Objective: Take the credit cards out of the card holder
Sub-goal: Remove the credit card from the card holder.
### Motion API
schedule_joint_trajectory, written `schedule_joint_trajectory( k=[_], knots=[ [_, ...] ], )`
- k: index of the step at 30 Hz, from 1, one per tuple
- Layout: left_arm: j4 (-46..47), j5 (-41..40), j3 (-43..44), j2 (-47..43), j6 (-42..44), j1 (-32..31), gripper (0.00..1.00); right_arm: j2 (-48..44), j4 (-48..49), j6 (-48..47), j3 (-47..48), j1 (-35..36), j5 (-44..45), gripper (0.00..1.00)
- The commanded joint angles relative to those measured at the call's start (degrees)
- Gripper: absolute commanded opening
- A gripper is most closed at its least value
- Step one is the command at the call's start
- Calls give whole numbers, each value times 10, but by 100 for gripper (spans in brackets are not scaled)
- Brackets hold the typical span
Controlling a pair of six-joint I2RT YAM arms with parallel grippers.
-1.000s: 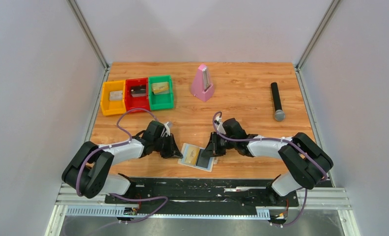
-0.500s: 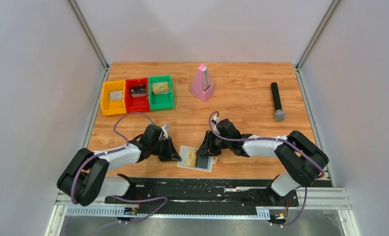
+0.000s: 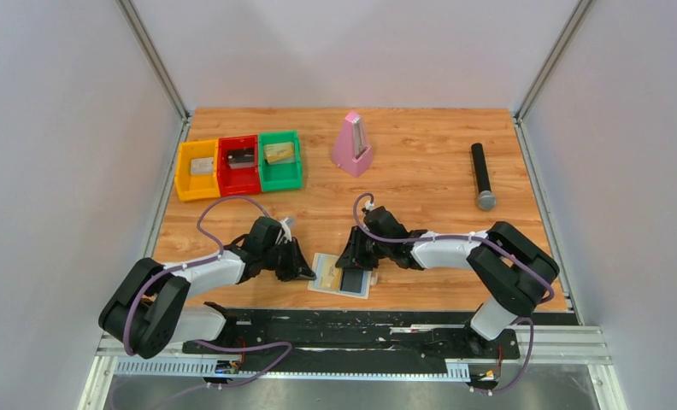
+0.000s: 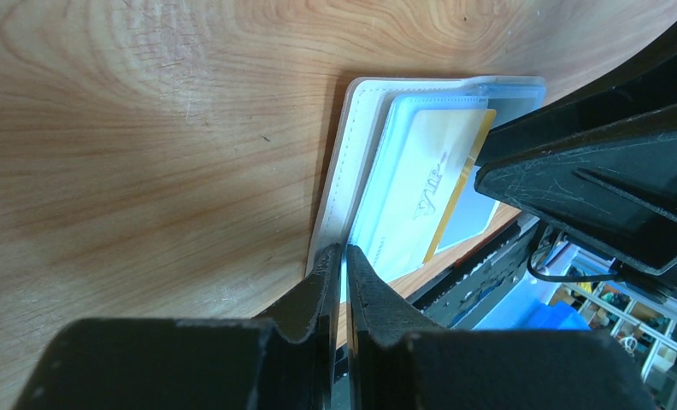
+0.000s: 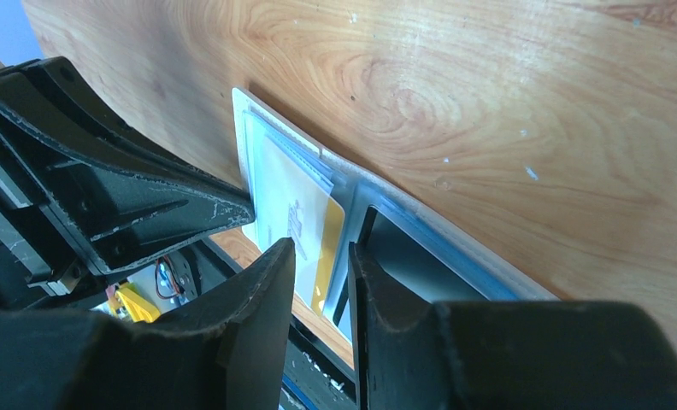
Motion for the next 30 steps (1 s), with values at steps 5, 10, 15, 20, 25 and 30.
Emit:
schedule_joint_trajectory(
  k=[5, 10, 15, 20, 25, 30],
  knots=[
    [-41, -20, -28, 2, 5, -6, 15, 24, -27, 9, 26, 9, 36, 31],
    [-39, -19, -30, -5, 1, -5, 14, 33, -32, 7, 30, 10, 39, 31],
    [-43, -24, -32, -14, 0, -6, 14, 24, -31, -3, 23, 10, 41, 16],
    [-50, -36, -32, -6, 6, -6, 14, -11, -24, -18, 3, 5, 45, 2],
    [-54, -42, -25, 16, 15, -6, 14, -38, -11, -25, 0, -9, 18, 2],
    [-53, -44, -25, 18, 16, -6, 14, -45, -2, -38, -9, -25, -11, 7]
  ],
)
